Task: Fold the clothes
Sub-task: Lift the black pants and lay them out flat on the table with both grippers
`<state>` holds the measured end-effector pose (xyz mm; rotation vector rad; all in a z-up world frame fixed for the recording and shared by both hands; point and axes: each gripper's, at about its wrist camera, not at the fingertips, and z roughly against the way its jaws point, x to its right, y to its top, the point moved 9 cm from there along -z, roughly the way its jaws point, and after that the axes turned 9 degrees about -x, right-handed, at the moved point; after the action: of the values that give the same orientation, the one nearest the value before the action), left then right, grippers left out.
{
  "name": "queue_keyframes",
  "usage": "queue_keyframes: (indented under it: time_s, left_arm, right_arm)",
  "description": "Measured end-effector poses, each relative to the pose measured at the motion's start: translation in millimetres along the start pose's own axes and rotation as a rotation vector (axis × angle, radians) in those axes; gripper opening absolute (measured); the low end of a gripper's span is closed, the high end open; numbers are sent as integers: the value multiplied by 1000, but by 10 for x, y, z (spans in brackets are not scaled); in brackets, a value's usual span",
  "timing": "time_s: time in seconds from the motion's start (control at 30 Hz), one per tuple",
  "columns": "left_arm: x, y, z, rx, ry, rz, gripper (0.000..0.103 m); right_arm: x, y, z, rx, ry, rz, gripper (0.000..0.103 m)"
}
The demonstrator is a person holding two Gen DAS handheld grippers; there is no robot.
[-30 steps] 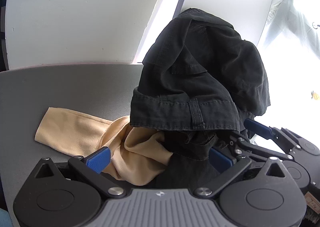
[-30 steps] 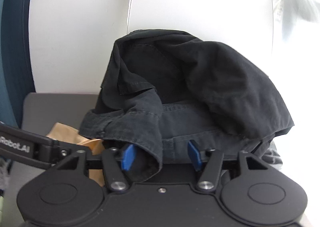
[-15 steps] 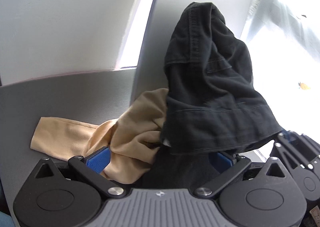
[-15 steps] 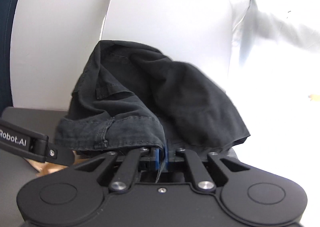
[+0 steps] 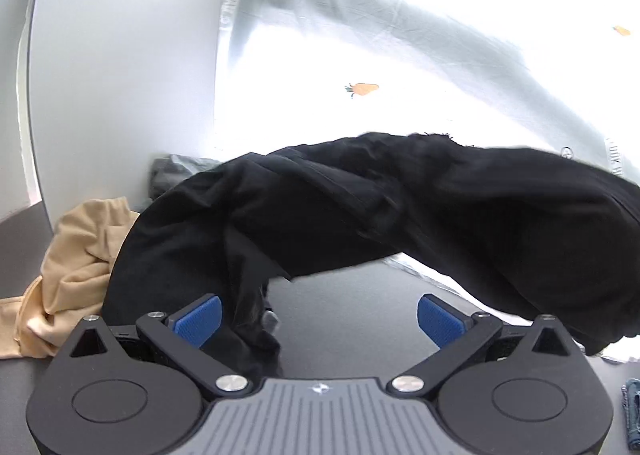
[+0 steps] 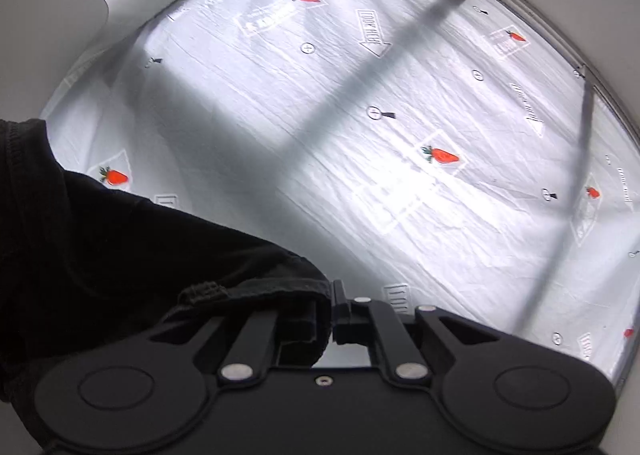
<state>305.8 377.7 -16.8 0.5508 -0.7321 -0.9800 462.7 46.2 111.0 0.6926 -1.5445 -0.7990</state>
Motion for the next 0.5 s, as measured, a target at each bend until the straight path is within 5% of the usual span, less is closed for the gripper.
queue_keyframes:
  time_s: [0.1, 0.13, 0.2, 0.27, 0.33, 0.5]
  left_arm:
    - [294, -251, 50, -34, -64, 13, 103]
    - [376, -343, 44, -52, -77, 20, 103]
    - [536, -529, 12, -97, -84, 35, 103]
    - [709, -694, 14, -126, -100, 36, 103]
    - [886, -833, 0, -154, -108, 22, 103]
    - [1338, -1127, -181, -226, -116, -58, 103]
  right_arm:
    - [1143, -849, -249, -281, -155, -215, 12]
    - [1401, -1250, -300, -410, -183, -269, 25]
    - [1757, -2180, -290, -722, -207, -310, 29]
    - [1877, -2791, -37, -900, -202, -326, 31]
    - [1832, -3217, 319, -1006, -113, -416, 45]
    - [1504, -3798, 1137, -1108, 75, -511, 50]
